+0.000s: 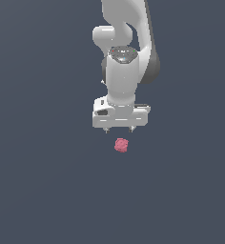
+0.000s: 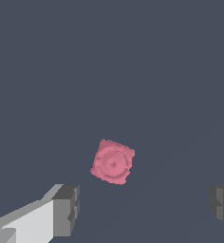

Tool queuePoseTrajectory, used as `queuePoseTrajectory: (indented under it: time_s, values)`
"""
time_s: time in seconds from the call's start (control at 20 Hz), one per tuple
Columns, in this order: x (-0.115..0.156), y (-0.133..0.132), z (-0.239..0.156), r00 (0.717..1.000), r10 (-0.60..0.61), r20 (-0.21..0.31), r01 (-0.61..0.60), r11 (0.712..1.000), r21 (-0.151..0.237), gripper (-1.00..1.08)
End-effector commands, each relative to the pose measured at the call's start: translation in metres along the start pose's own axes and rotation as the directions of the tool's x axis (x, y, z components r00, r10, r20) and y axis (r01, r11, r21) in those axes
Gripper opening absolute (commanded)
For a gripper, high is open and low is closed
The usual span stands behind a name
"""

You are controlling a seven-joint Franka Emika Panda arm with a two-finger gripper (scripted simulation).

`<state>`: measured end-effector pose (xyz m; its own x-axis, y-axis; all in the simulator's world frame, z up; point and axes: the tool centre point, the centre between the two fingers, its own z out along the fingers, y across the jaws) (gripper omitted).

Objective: Pick up the object and move it to a goal position.

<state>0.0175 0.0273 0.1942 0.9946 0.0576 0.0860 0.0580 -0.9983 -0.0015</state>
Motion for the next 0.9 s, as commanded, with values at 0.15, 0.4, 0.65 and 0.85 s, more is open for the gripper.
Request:
queuePoseTrajectory:
  time_s: [0.15, 0.4, 0.65, 0.85]
  values:
    - [-0.001, 0.002, 0.001, 1.0, 0.004, 0.005, -0.004, 1.0, -0.001, 1.0]
    - [-0.005, 0.012, 0.004, 0.999, 0.025, 0.032, -0.024, 1.0, -0.007, 1.0]
    - [-0.006, 0.014, 0.004, 0.999, 0.029, 0.037, -0.028, 1.0, -0.008, 1.0]
    - [-0.006, 0.013, 0.006, 0.999, 0.035, 0.038, -0.035, 0.999, -0.008, 1.0]
